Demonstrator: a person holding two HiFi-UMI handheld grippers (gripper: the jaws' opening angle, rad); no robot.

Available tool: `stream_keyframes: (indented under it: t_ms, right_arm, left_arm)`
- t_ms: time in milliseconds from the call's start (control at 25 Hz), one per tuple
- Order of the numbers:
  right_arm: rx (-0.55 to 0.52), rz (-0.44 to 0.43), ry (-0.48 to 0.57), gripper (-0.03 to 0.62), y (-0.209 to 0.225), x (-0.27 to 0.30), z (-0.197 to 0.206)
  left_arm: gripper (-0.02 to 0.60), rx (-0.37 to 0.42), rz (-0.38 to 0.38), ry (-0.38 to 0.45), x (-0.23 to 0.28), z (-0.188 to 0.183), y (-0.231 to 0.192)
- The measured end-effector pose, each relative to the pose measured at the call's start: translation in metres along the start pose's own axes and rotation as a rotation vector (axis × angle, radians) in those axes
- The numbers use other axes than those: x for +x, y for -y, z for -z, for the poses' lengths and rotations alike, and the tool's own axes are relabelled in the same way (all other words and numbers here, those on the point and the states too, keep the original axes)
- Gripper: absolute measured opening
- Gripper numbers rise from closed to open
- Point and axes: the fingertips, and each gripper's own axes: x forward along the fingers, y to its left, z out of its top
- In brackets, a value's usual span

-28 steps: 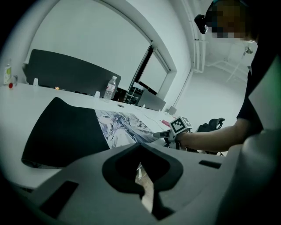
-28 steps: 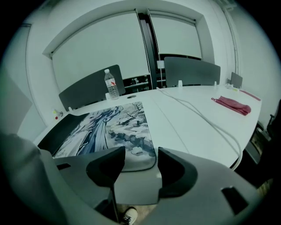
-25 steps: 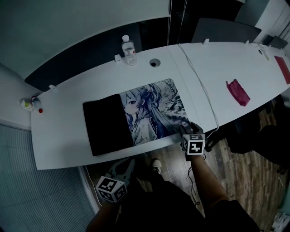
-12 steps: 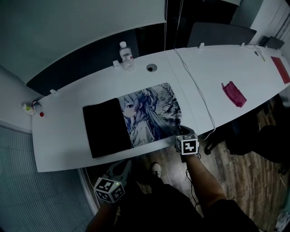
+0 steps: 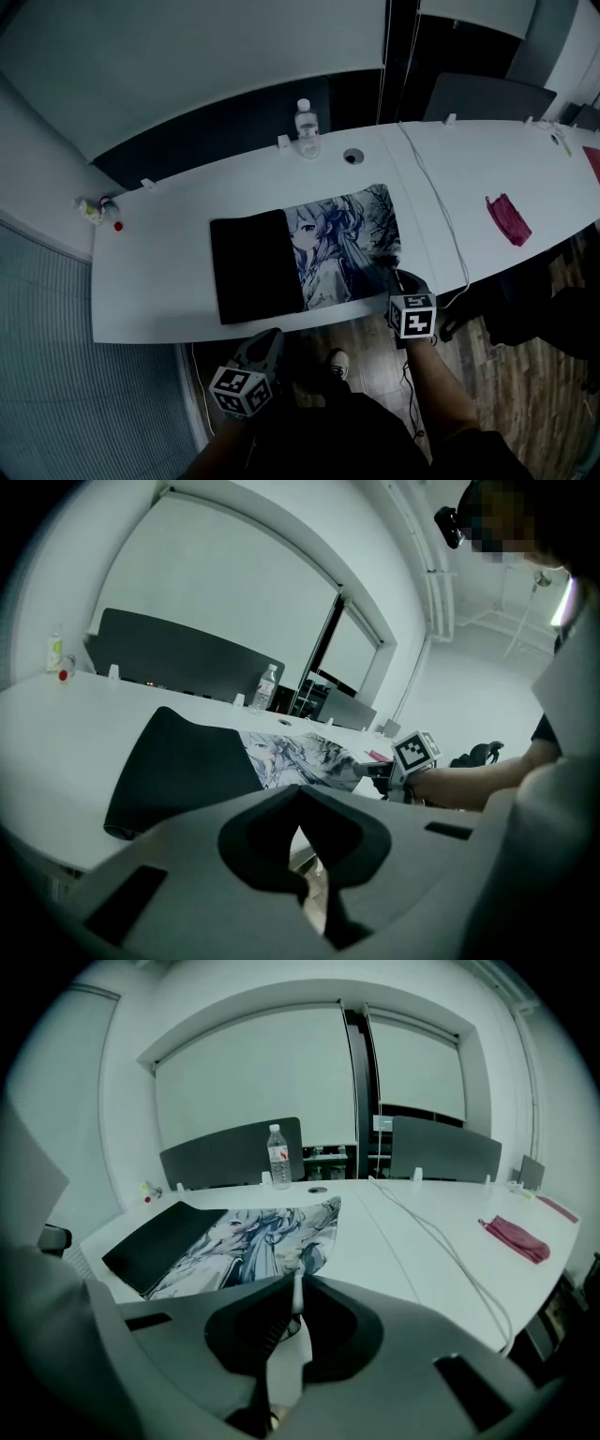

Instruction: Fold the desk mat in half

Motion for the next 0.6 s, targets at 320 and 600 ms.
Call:
stream_keyframes:
  t_ms: [320, 600]
  right_arm:
    - [-0.066, -0.072, 0.078, 0.037, -0.085, -0.003, -0.040]
    - [-0.113, -0.159, 0.077, 0.037, -0.178, 0.011, -0.046]
  left_arm:
    - [0.006, -0.033, 0.007, 0.015, -0.032, 0.002, -0.042]
    - [0.006, -0.057, -0.012, 0.019, -0.072, 0.012, -0.082]
